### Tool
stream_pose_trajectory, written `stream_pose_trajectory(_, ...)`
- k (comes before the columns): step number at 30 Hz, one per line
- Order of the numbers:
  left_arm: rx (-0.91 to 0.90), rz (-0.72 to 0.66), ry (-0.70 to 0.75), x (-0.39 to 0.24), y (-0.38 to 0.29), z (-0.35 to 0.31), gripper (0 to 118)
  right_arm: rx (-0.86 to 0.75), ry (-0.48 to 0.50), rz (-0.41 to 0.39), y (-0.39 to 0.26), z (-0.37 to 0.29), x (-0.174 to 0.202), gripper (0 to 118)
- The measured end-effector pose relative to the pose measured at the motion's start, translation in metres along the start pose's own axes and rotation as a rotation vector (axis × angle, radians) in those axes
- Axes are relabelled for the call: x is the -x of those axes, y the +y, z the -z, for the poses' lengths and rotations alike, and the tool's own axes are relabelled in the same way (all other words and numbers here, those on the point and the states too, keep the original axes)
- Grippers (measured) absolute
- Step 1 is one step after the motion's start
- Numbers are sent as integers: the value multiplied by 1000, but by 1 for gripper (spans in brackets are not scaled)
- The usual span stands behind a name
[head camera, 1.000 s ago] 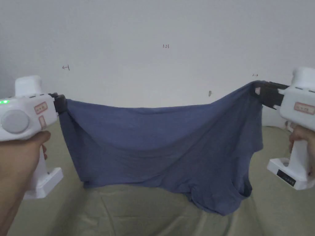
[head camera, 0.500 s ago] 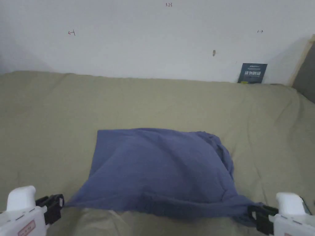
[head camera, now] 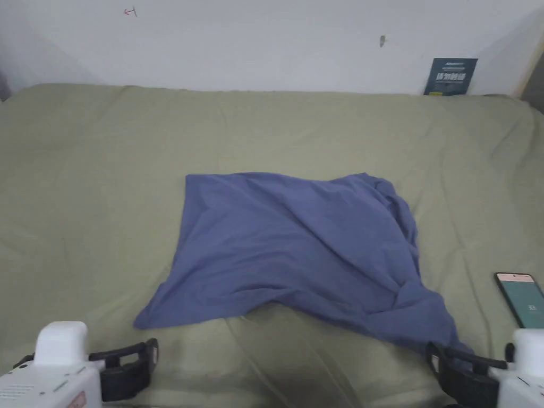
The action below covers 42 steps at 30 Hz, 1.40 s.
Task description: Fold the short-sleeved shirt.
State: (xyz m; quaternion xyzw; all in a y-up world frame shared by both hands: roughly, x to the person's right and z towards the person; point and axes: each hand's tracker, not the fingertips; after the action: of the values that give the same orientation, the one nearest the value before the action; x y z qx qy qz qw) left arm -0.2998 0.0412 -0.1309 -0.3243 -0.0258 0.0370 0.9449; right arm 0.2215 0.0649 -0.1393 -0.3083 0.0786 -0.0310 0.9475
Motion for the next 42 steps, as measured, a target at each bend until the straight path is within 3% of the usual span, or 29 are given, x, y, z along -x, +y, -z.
stream_pose_trajectory(2, 28, 49, 33, -4, 6, -3, 118, 13, -3, -5, -2, -4, 5, 115)
stream_pose_trajectory(3, 37, 95, 59, -8, 2, -4, 117, 31, 22, -11, -5, -7, 8, 107)
stream_pose_trajectory(4, 60, 125, 64, -8, 2, -1, 113, 31, 29, -7, -9, -11, 11, 82)
stream_pose_trajectory(5, 83, 138, 67, -8, 2, 3, 96, 28, 22, 1, -12, -11, 13, 33)
stream_pose_trajectory(6, 100, 123, 55, -7, 1, 9, 20, 58, -1, 17, -15, -5, 12, 0)
stream_pose_trajectory(7, 190, 104, 89, -6, -5, 16, 0, 67, -23, 36, -18, -6, 10, 0)
stream_pose_trajectory(9, 150, 67, 20, 3, -5, 32, 0, 94, 28, 68, -23, -3, 11, 0)
stream_pose_trajectory(13, 147, 38, -12, 6, 3, 59, 0, 92, 4, 38, -24, -6, 26, 0)
stream_pose_trajectory(14, 145, 48, -19, 7, 6, 67, 13, 86, 9, 30, -21, -6, 28, 0)
stream_pose_trajectory(15, 145, 51, -22, 9, 10, 77, 66, 85, 8, 27, -19, -6, 29, 0)
stream_pose_trajectory(16, 156, 58, -16, 12, 14, 90, 111, 86, 7, 28, -18, -3, 29, 0)
stream_pose_trajectory(17, 186, 44, -22, 13, 20, 104, 118, 91, 10, 34, -17, -1, 29, 0)
stream_pose_trajectory(18, 83, 69, -42, 15, 24, 109, 116, 103, 7, 43, -17, 3, 27, 0)
stream_pose_trajectory(22, 168, 57, -6, 17, 41, 154, 116, 114, 4, 96, -18, 7, 18, 0)
stream_pose_trajectory(26, 226, 56, 43, 16, 38, 186, 116, 137, -3, 74, -20, 10, 20, 0)
stream_pose_trajectory(29, 220, 58, 43, 8, 40, 176, 98, 146, -17, 65, -18, 11, 19, 0)
stream_pose_trajectory(32, 228, 50, 47, 5, 42, 166, 70, 161, -24, 56, -18, 15, 18, 0)
stream_pose_trajectory(33, 223, 52, 41, 8, 43, 160, 28, 165, -25, 57, -17, 16, 17, 0)
stream_pose_trajectory(34, 166, 31, 37, 9, 44, 155, 6, 173, -23, 60, -16, 19, 17, 0)
stream_pose_trajectory(35, 117, 8, 1, 7, 45, 152, 6, 175, -26, 66, -14, 19, 16, 0)
stream_pose_trajectory(37, 268, 12, -20, 10, 44, 157, 6, 164, -17, 86, -10, 19, 12, 0)
stream_pose_trajectory(39, 192, -42, -62, 11, 46, 152, 6, 162, -13, 113, -5, 26, 10, 0)
stream_pose_trajectory(42, 184, -72, -62, 7, 51, 142, 6, 166, -35, 90, 1, 34, 5, 0)
